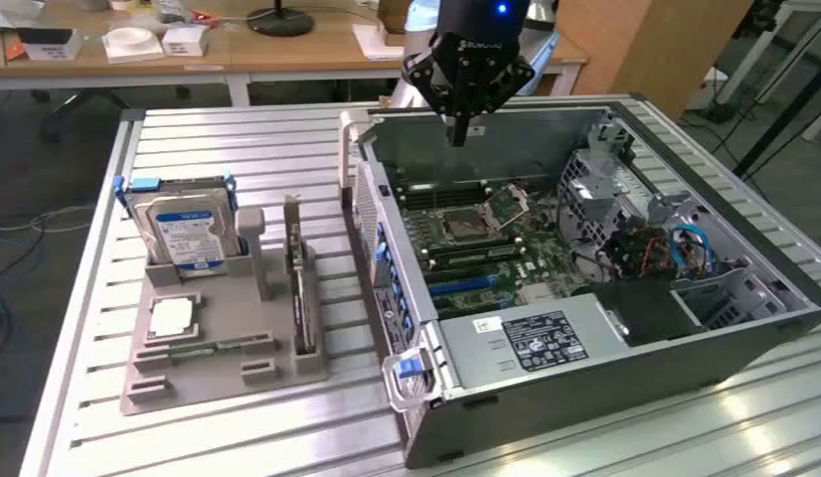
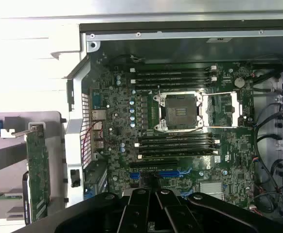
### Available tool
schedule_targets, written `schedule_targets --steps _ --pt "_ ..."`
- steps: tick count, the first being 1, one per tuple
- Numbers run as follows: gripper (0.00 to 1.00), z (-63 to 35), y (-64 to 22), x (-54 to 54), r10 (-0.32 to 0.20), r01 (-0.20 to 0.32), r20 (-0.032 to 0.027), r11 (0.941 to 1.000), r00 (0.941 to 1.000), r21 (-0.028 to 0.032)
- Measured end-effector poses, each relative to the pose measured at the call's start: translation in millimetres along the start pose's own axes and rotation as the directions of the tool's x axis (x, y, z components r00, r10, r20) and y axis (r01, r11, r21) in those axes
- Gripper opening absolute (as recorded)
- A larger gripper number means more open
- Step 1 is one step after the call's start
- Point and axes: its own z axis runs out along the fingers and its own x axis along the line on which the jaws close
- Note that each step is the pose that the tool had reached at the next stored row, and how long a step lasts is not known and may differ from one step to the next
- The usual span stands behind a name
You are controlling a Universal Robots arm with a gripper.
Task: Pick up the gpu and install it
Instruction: 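Reach for the gpu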
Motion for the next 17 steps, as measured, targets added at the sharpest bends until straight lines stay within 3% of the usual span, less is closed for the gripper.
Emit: schedule_targets --steps 14,15,17 --pt "0.11 0.1 -0.2 2.9 0.000 0.000 -0.0001 1.0000 1.0000 0.0001" --pt "0.11 1.4 -1.7 22.3 -0.002 0.002 -0.0002 1.0000 1.0000 0.0000" --pt "0.11 1.6 -1.8 23.7 -0.002 0.002 -0.0002 1.0000 1.0000 -0.0001"
